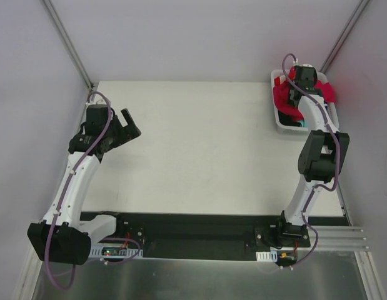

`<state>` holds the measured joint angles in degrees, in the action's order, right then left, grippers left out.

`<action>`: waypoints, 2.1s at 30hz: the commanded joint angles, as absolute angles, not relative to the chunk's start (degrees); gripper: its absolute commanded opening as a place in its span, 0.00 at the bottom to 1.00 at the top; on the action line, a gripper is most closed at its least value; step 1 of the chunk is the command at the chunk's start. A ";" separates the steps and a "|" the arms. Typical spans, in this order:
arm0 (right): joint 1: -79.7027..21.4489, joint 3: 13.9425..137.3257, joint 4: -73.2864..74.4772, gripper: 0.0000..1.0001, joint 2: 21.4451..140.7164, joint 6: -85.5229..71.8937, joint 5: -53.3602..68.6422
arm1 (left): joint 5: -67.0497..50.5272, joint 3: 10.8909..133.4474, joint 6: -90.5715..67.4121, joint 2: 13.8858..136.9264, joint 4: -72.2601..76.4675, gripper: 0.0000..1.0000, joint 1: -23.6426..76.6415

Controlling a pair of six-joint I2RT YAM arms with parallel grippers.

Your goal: Fold and stack the t-shirts

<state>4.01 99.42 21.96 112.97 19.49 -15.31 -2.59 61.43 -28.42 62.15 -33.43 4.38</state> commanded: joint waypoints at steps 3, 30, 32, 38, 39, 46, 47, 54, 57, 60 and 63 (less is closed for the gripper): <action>3.78 99.67 16.08 0.01 107.05 19.42 -19.34 | -3.51 63.63 -26.28 62.23 -34.02 0.99 3.87; -3.15 133.76 13.09 0.01 88.07 1.67 14.74 | -10.11 71.36 -24.35 60.38 -32.34 0.99 3.69; -7.96 134.91 13.80 0.01 87.98 1.93 16.87 | -10.02 72.51 -24.35 60.21 -32.69 0.99 3.69; -19.92 128.25 14.24 0.01 85.78 1.93 20.39 | -6.42 74.97 -24.70 58.45 -35.68 0.99 3.69; -21.17 125.10 14.41 0.01 85.69 2.89 20.74 | -5.89 75.14 -24.44 58.10 -36.03 0.99 3.60; -32.06 113.06 12.84 0.01 87.01 7.99 15.74 | -0.89 73.74 -23.64 52.74 -38.49 0.99 3.60; -32.78 111.81 12.48 0.01 87.19 8.26 14.60 | -0.53 73.31 -23.64 52.13 -38.67 0.99 3.60; -36.30 97.49 10.20 0.01 89.38 9.84 9.07 | 2.81 70.49 -23.91 47.99 -40.17 0.99 3.60; -37.00 92.56 10.46 0.01 92.62 10.10 6.78 | 3.16 69.53 -24.17 47.81 -40.60 0.99 3.69; -37.97 90.97 11.51 0.01 96.14 9.41 5.98 | 3.08 68.04 -24.87 47.81 -40.87 0.99 3.60; -39.37 90.62 12.39 0.01 101.76 7.66 5.28 | 3.69 65.32 -28.99 48.34 -41.39 0.99 3.60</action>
<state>-37.58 90.94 15.16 97.23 8.64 7.84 1.91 68.38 -25.04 48.03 -39.94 4.38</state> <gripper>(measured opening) 0.043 0.992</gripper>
